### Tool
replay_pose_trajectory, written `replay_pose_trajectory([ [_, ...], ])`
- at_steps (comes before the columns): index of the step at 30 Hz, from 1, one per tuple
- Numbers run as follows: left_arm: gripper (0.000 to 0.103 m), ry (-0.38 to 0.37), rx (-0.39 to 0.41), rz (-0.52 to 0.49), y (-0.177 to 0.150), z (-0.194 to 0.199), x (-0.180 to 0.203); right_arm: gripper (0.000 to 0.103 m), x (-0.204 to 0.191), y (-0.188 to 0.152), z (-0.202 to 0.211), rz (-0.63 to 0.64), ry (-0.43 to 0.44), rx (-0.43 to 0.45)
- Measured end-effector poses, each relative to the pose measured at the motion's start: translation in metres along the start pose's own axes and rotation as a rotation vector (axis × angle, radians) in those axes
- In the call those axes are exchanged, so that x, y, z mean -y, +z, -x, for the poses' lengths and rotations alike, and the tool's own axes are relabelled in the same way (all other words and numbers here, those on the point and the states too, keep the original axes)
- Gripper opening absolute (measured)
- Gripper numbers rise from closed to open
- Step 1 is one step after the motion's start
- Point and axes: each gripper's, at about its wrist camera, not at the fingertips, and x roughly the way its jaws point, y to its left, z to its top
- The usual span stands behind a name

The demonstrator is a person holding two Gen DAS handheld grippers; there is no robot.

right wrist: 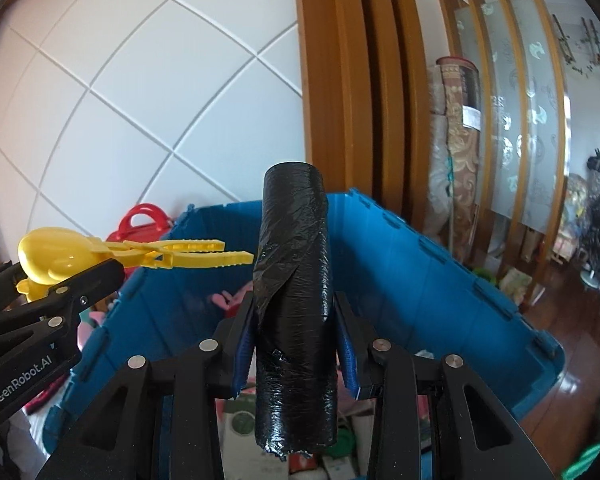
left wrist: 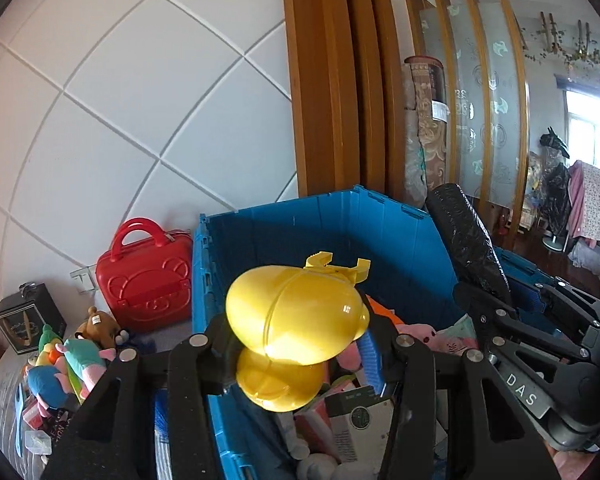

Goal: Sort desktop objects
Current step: 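Lift the snowball maker and black roll and carry both over the blue crate, then open both grippers to drop the snowball maker and roll into the crate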

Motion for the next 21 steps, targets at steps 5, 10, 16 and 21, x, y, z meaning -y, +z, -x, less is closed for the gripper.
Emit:
replay_pose_trajectory([
  [5,0.048,0.011,-0.05,-0.02,-0.002,-0.016,0.015,0.035,0.021,-0.007,-0.011,-0.016,-0.019,-0.037],
  [10,0.048,0.015,-0.068,-0.024,-0.002,-0.02,0.018,0.035,0.028,-0.012,-0.025,-0.021,-0.021,-0.072],
  [16,0.05,0.018,-0.099,-0.024,-0.004,-0.025,0.018,0.035,0.031,-0.017,-0.035,-0.015,-0.022,-0.101],
  [21,0.067,0.016,-0.1,-0.028,-0.006,-0.025,0.019,0.035,0.032,-0.021,-0.04,-0.01,-0.025,-0.122],
])
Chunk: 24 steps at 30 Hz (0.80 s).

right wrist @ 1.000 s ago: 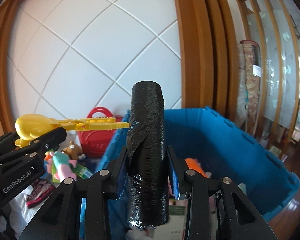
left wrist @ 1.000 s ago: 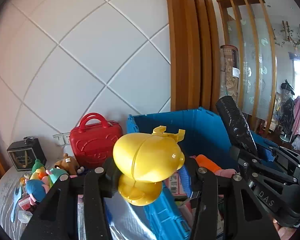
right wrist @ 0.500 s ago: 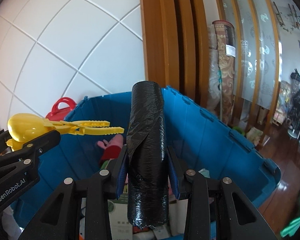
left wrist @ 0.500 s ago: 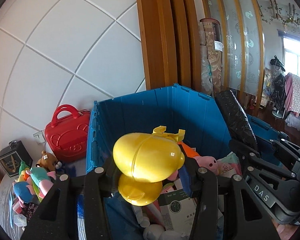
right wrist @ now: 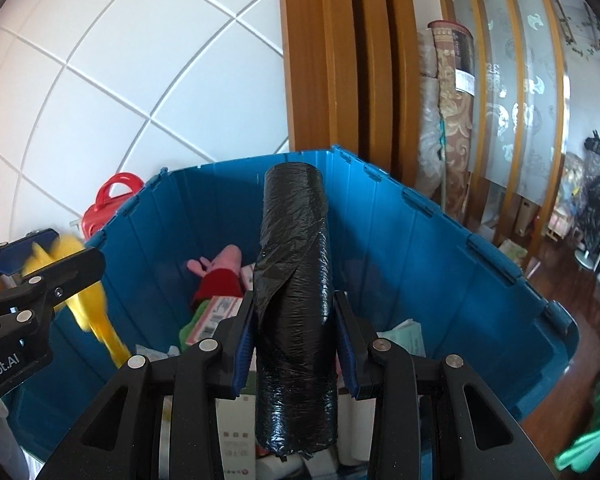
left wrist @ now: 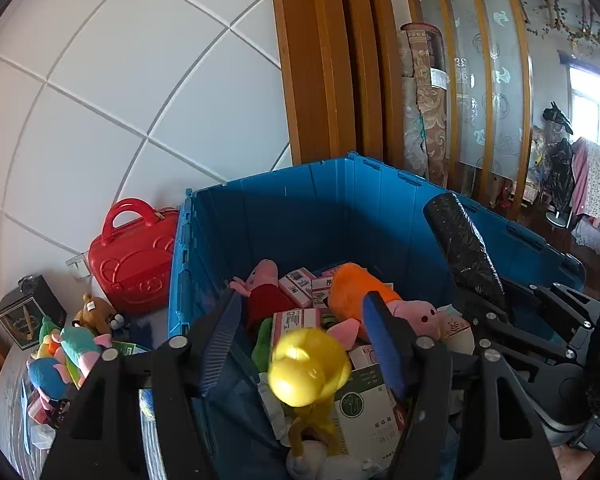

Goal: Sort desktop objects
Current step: 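Open both grippers to drop the snowball maker and roll into the crate, then withdraw both grippers from the crate toward the remaining pile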

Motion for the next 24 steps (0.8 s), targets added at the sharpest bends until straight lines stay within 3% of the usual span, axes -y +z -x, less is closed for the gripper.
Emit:
replay_pose_trajectory([
  [4,0.076,0.004,0.006,0.0,-0.001,0.001,0.0,0.035,0.001,-0.003,-0.003,0.0,-0.004,-0.014],
  [7,0.077,0.001,0.005,0.006,-0.002,0.001,-0.001,0.04,0.002,-0.003,-0.001,-0.001,-0.015,-0.008],
  [8,0.077,0.001,0.004,0.008,-0.003,0.001,-0.001,0.044,0.003,-0.003,0.0,-0.003,-0.02,-0.002],
  [10,0.077,-0.003,0.005,0.015,-0.003,0.002,-0.003,0.068,0.003,-0.001,0.003,-0.002,-0.034,0.009],
  [16,0.077,0.002,0.031,0.038,-0.002,0.016,-0.014,0.101,-0.002,0.001,0.013,0.007,-0.077,0.04],
  [24,0.081,0.049,0.094,0.095,-0.007,0.044,-0.046,0.103,-0.022,0.007,0.034,0.028,-0.066,0.095],
])
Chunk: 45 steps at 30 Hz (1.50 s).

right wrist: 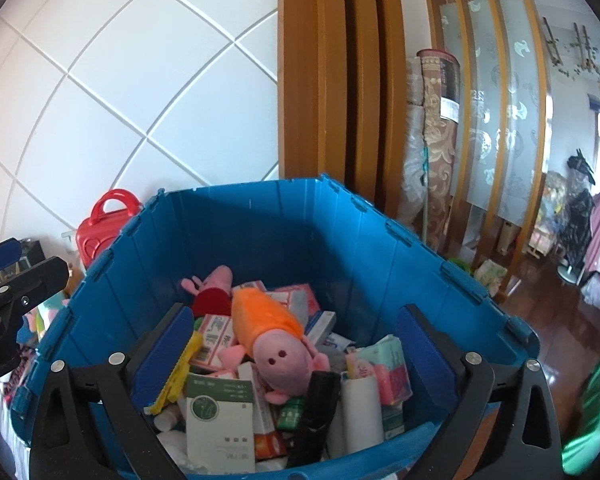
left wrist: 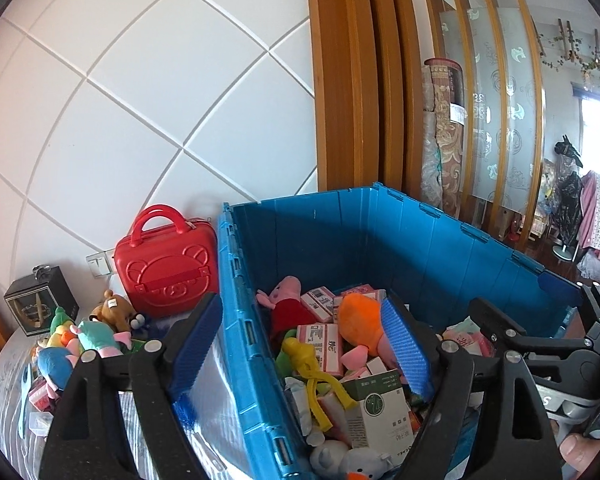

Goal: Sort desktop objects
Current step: 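Withdraw both grippers from the crate toward the remaining pile, then move left gripper to the clear floss-pick box while right gripper approaches the tissue pack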

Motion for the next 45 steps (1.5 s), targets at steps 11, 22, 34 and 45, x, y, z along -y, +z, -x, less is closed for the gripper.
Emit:
replay_pose_trajectory([
  [11,0.083,0.11,0.02,0.111,-0.015,0.029,-0.074,0.103,-0.074,0.013,0.031,0.114,0.136,0.104],
  [22,0.083,0.24,-0.001,0.198,-0.041,0.053,-0.163,0.103,-0.169,0.01,0.044,0.202,0.293,0.118],
  [34,0.083,0.379,-0.067,0.277,-0.078,0.075,-0.261,0.103,-0.274,-0.012,0.045,0.291,0.427,0.062],
  [45,0.083,0.504,-0.173,0.36,-0.125,0.074,-0.343,0.103,-0.335,-0.037,0.009,0.331,0.483,-0.052],
])
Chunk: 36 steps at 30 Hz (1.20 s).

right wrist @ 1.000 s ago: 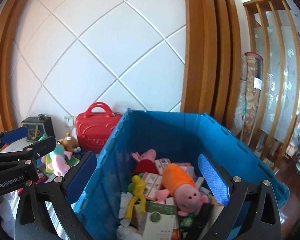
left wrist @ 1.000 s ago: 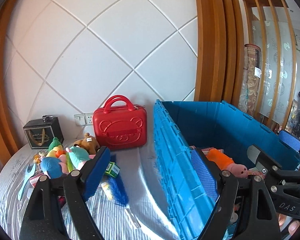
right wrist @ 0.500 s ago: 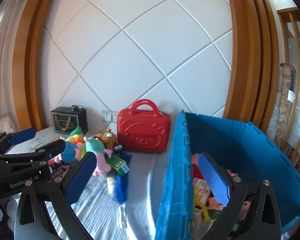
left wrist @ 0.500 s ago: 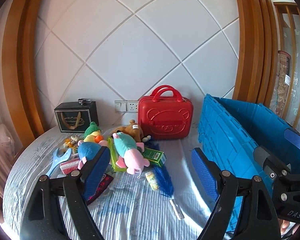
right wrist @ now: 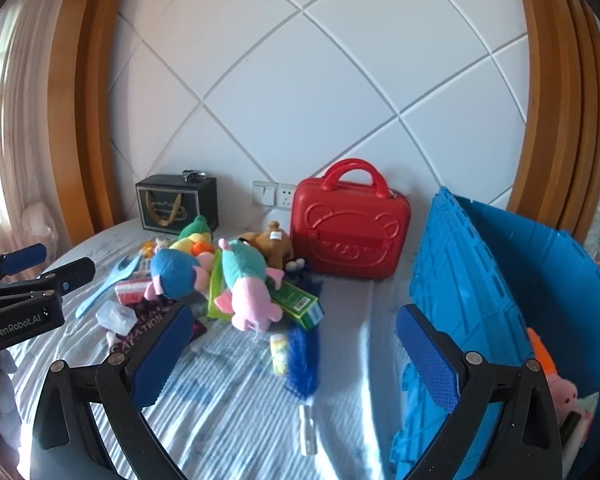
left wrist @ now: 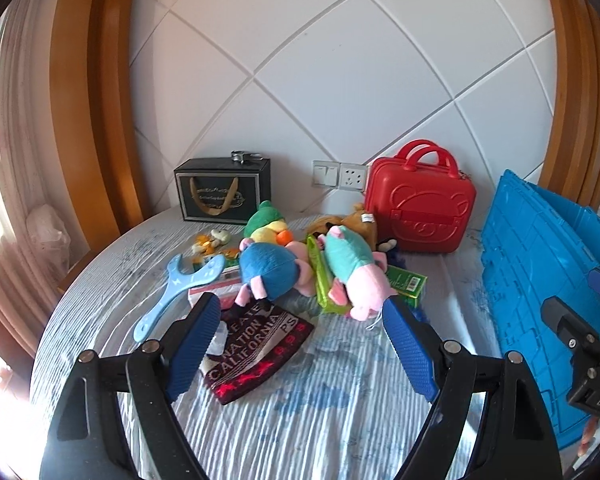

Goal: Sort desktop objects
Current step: 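Move left gripper to the clear floss-pick box while right gripper approaches the tissue pack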

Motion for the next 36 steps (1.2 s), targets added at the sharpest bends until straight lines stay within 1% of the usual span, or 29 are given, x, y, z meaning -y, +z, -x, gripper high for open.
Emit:
replay_pose_trajectory([
  [5,0.083,0.09,-0.081,0.035,-0.014,-0.03,-0.041,0.103,-0.01,-0.006,-0.033,0.001,0.025,-0.067],
  [10,0.083,0.158,-0.178,0.071,-0.033,-0.065,-0.081,0.103,-0.016,-0.017,-0.07,-0.001,0.048,-0.145],
  [15,0.083,0.201,-0.277,0.126,-0.055,-0.102,-0.117,0.103,-0.018,-0.03,-0.11,-0.006,0.054,-0.232],
  [19,0.083,0.214,-0.361,0.171,-0.074,-0.135,-0.139,0.103,-0.017,-0.045,-0.139,-0.008,0.053,-0.306],
  [23,0.083,0.216,-0.41,0.188,-0.084,-0.164,-0.148,0.103,-0.015,-0.061,-0.169,-0.013,0.056,-0.377],
  [31,0.083,0.203,-0.451,0.201,-0.08,-0.217,-0.156,0.103,-0.022,-0.089,-0.223,-0.022,0.081,-0.499],
  [36,0.083,0.2,-0.477,0.219,-0.071,-0.26,-0.159,0.103,-0.025,-0.102,-0.253,-0.081,0.141,-0.557],
])
